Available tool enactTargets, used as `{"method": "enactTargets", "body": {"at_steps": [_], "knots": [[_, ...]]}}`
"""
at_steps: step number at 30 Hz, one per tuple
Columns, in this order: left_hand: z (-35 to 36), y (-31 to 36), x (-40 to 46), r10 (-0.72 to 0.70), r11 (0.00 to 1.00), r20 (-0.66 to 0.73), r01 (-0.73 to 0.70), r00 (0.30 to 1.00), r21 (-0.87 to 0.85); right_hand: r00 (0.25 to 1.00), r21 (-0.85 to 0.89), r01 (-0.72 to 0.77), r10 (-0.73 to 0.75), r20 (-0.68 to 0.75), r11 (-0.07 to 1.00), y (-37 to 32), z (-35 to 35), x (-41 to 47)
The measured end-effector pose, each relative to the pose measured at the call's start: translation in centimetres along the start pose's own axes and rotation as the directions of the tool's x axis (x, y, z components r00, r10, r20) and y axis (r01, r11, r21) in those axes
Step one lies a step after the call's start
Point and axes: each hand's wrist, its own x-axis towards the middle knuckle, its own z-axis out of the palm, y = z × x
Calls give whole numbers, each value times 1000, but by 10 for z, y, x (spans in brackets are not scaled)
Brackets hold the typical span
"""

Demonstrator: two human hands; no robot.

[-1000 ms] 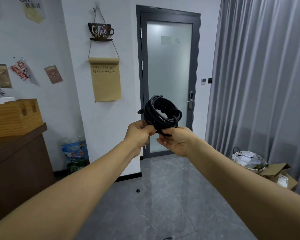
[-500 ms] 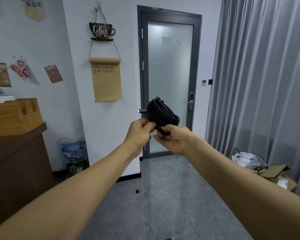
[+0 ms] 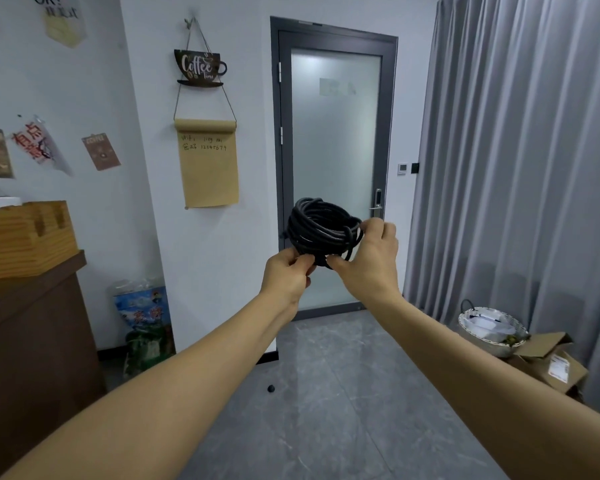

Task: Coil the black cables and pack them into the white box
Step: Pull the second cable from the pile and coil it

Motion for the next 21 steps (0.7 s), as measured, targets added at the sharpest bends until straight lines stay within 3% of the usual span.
{"method": "enactTargets", "body": {"at_steps": [4, 8, 12, 21], "knots": [[8, 5, 1, -12, 998, -10, 11, 1000, -70, 985, 73, 149, -154, 78, 986, 2, -11, 5], [13, 9, 0, 8, 998, -5, -8, 1000, -60, 956, -107, 254, -234, 175, 961, 3, -16, 7], [18, 10, -3, 26, 1000, 10, -26, 1000, -6, 957, -220, 188, -128, 259, 957, 5, -25, 14], [28, 9, -15, -141, 975, 30, 144, 990, -172, 957, -219, 78, -11, 290, 973, 3, -26, 15]]}}
